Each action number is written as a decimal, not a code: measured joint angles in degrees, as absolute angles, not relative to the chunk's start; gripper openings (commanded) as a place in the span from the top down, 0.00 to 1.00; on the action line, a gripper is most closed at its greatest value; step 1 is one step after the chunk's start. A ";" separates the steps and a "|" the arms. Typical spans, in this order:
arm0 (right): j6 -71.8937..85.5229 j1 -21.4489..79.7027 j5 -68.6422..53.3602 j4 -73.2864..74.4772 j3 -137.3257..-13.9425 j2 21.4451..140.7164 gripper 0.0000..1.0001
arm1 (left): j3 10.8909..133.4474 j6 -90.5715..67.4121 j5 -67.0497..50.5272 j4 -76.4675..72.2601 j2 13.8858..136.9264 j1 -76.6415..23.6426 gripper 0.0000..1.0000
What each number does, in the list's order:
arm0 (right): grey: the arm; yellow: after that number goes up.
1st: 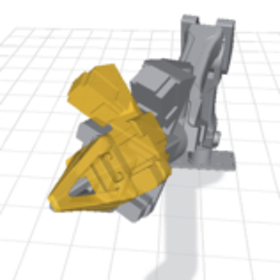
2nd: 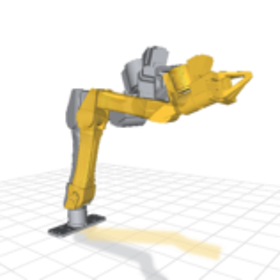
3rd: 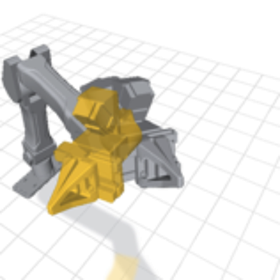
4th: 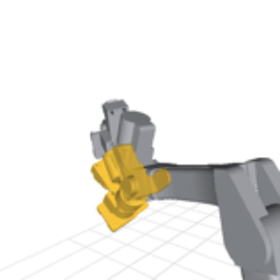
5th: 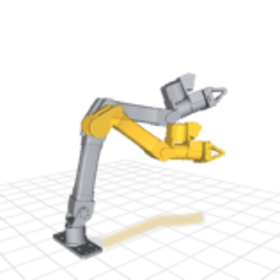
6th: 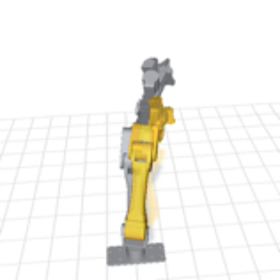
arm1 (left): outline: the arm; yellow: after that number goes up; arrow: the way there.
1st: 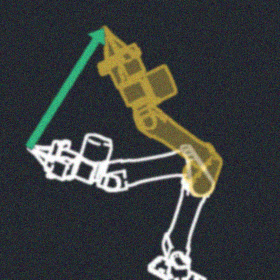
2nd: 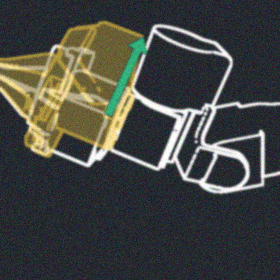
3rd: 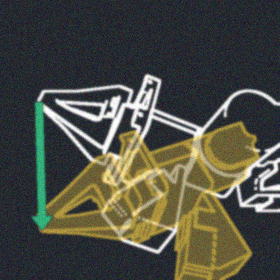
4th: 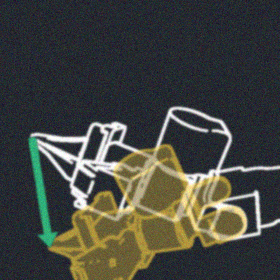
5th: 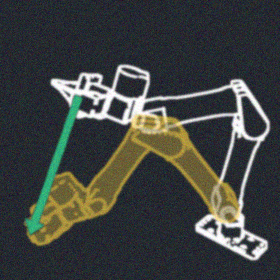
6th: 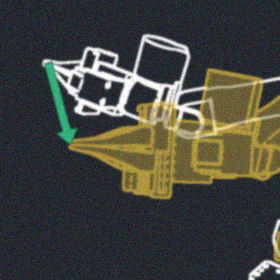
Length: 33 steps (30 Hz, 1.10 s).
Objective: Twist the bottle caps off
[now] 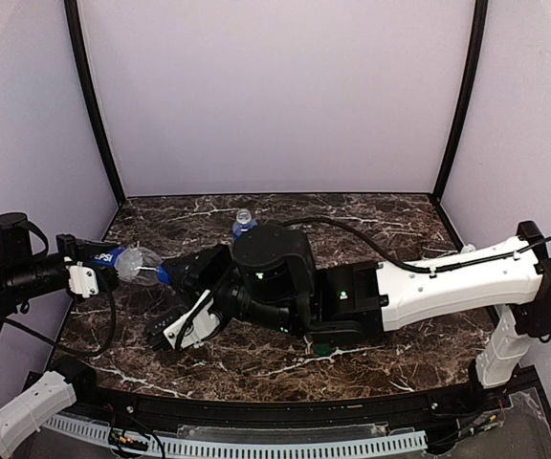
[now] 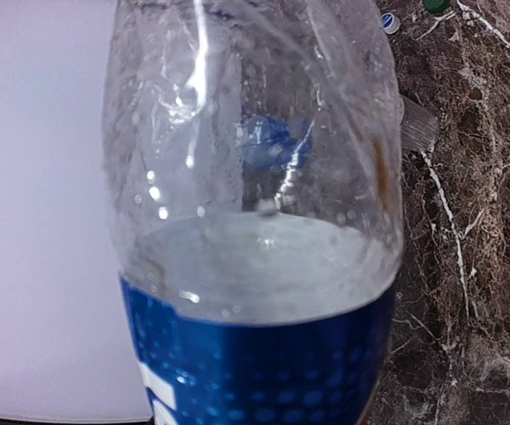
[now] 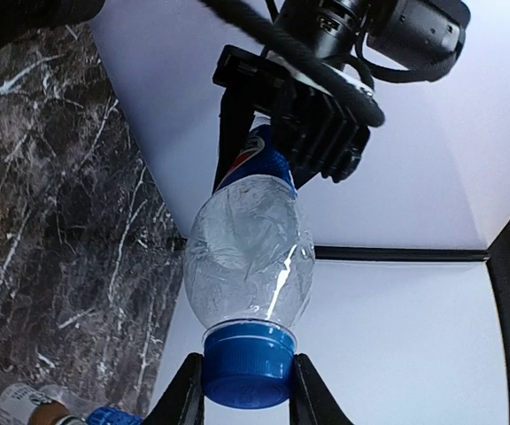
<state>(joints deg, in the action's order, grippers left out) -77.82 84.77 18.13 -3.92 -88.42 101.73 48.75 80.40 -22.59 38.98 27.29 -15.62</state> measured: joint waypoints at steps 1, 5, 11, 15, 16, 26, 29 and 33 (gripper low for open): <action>-81.97 85.19 19.44 -6.37 -86.85 101.73 1.00 | 48.75 80.55 -22.65 39.62 27.42 -15.64 0.75; -97.38 86.37 23.49 -16.75 -81.45 102.39 1.00 | 48.75 81.21 -22.48 41.19 27.86 -15.64 0.75; -109.21 86.59 24.47 -27.42 -77.03 103.20 1.00 | 48.75 81.47 -22.17 41.32 27.86 -15.66 0.75; -111.18 86.59 25.80 -31.94 -76.49 104.38 0.23 | 48.75 81.21 -21.39 40.62 27.86 -15.64 0.76; -110.39 86.59 26.46 -33.36 -76.62 104.86 0.05 | 48.75 80.90 -21.06 40.14 27.86 -15.66 0.76; -71.24 85.36 20.34 -18.24 -85.95 102.43 0.01 | 45.78 75.31 -14.74 25.74 28.01 -16.03 0.76; -50.72 81.45 11.70 -10.59 -90.37 100.47 0.01 | 44.51 75.16 -12.05 20.86 27.94 -16.03 0.75; -22.17 73.45 -0.80 -6.85 -95.83 100.09 0.08 | 42.59 75.68 -9.28 15.22 27.73 -16.03 0.75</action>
<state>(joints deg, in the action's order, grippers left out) -22.17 73.45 -0.80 -6.85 -95.83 100.09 42.59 75.68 -9.28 15.22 27.73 -16.03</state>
